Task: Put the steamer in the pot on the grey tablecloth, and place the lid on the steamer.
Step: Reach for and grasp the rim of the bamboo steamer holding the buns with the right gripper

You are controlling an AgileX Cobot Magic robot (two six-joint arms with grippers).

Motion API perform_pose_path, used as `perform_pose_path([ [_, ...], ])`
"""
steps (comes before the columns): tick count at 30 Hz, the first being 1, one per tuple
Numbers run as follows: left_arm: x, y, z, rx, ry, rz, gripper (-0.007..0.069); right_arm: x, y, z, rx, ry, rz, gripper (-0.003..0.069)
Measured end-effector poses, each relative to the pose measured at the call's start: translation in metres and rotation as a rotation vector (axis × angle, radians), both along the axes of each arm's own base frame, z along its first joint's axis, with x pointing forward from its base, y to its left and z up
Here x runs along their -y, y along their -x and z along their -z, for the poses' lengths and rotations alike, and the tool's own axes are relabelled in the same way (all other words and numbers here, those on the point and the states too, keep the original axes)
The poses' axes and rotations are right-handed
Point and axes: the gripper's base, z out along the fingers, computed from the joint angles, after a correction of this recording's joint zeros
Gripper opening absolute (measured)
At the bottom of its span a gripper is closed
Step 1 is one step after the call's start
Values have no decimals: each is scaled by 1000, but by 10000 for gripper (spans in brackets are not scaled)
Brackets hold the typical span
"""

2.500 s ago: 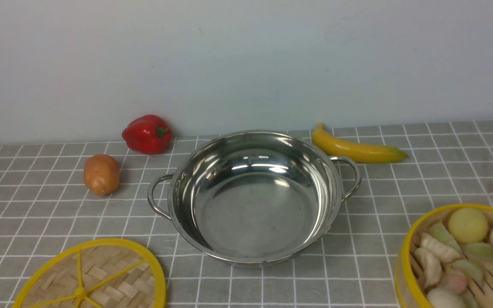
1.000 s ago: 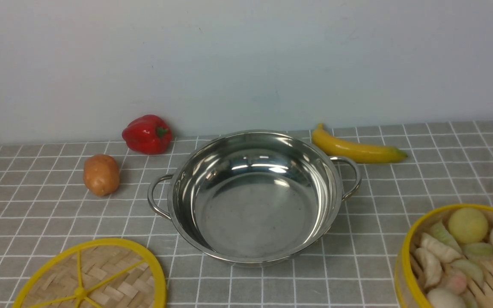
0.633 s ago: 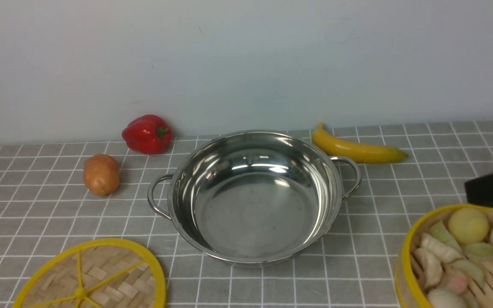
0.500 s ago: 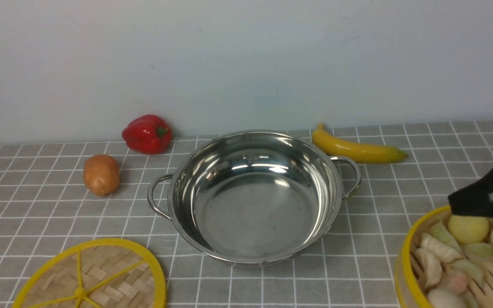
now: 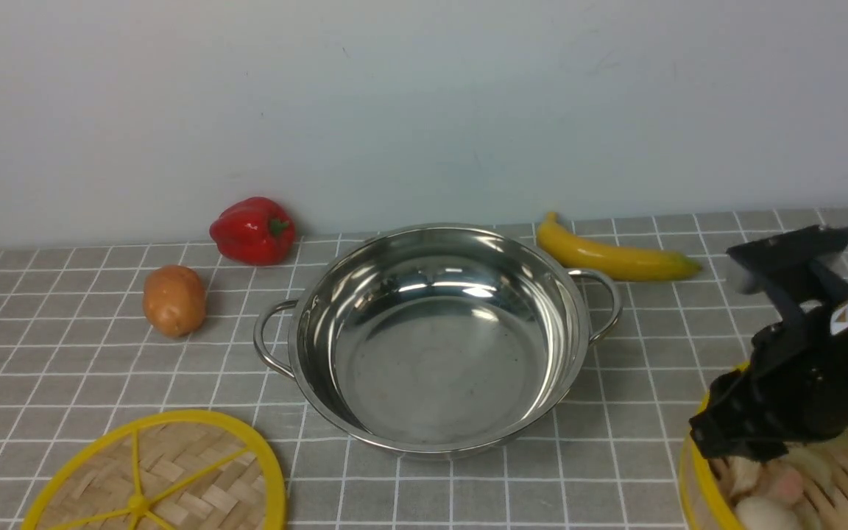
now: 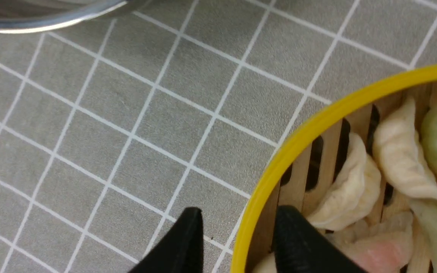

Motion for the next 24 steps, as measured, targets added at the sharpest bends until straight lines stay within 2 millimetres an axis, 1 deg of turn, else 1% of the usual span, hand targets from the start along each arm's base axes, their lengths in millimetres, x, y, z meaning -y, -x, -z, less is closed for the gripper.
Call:
perform_pose_path([
  [4,0,0,0,0,0,0,557,-5,0,6,-16,44,-4,281],
  [12,0,0,0,0,0,0,557,-6,-4,20,-62,68,0,281],
  [24,0,0,0,0,0,0,557,-10,-15,50,-132,100,3,281],
])
